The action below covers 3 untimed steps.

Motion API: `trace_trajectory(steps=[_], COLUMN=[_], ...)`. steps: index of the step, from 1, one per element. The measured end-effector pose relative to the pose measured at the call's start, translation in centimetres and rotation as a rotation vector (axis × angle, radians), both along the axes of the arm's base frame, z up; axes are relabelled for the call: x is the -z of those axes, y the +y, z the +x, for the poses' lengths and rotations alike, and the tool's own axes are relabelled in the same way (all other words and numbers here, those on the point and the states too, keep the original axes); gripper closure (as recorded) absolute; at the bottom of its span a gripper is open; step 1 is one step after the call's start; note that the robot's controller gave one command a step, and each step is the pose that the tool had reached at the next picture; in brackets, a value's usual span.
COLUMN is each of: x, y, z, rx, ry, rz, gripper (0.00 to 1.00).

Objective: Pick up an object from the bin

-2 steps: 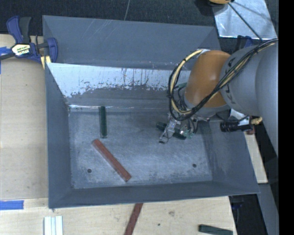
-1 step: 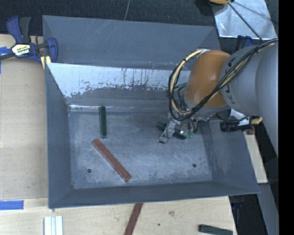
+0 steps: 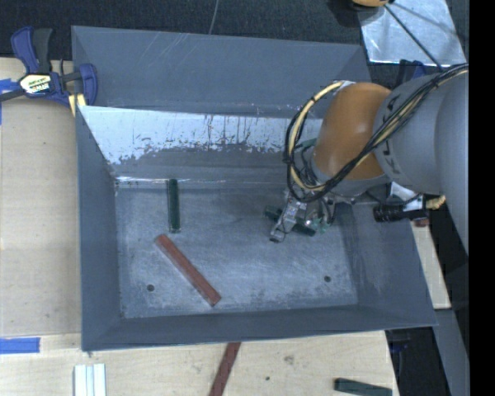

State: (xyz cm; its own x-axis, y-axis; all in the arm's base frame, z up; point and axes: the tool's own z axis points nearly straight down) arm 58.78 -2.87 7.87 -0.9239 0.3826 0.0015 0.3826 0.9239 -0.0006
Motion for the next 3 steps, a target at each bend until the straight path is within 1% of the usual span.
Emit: trace_trajectory(steps=[1,2,3], x=[-2.0,-4.3,-5.5], y=[0.0,-0.1,-0.1], z=[-0.1,0.1,0.2], rx=[0.0,0.0,0.0], ry=[0.006,-0.002,-0.009], rz=[0.0,0.0,0.0], gripper=[1.0,1.0,1.0])
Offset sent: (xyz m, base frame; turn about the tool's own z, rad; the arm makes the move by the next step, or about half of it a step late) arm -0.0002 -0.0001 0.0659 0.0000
